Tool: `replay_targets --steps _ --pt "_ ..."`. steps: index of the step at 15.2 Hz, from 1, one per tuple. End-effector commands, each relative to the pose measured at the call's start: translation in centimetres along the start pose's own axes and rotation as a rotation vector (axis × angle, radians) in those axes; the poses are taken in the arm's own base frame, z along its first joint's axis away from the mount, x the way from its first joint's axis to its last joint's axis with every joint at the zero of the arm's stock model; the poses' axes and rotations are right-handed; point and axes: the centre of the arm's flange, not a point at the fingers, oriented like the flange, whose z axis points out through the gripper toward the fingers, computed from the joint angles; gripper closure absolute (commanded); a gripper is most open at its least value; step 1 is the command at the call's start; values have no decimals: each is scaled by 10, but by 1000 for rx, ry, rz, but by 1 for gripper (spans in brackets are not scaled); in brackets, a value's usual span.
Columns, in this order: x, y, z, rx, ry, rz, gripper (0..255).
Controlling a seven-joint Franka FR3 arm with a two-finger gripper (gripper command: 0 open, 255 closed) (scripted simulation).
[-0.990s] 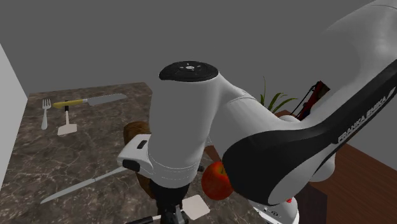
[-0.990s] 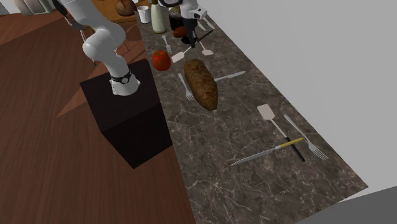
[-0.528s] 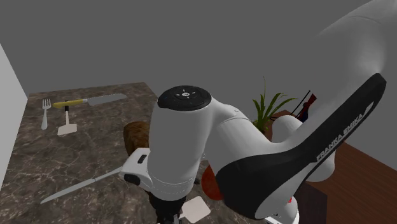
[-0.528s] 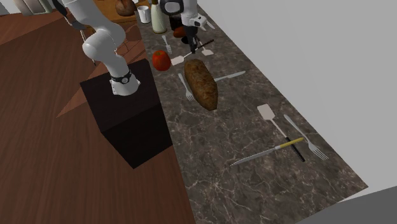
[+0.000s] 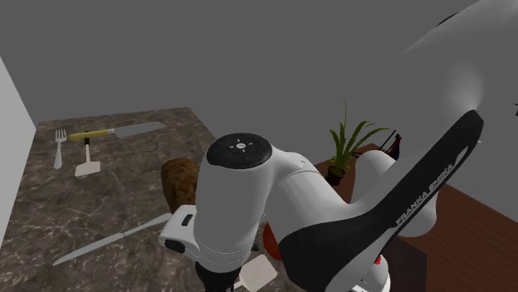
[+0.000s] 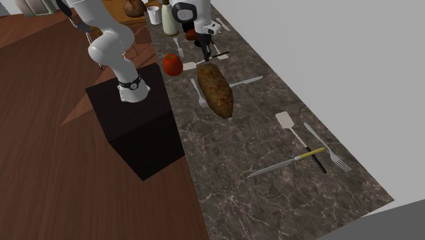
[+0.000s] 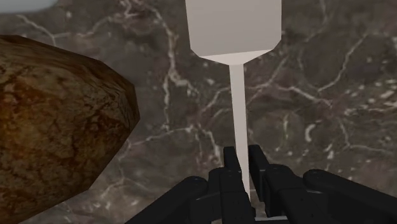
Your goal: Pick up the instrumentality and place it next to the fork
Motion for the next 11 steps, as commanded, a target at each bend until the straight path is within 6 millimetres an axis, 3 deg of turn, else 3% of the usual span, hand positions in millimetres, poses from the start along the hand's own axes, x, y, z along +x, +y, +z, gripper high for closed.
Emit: replay_targets --steps 1,4,5,10,11 --pt "0 0 1 0 0 0 255" --pt "0 0 1 0 0 0 255" --pt "0 0 1 0 0 0 0" --pt "0 0 1 0 0 0 0" --pt "0 0 -13 0 0 0 0"
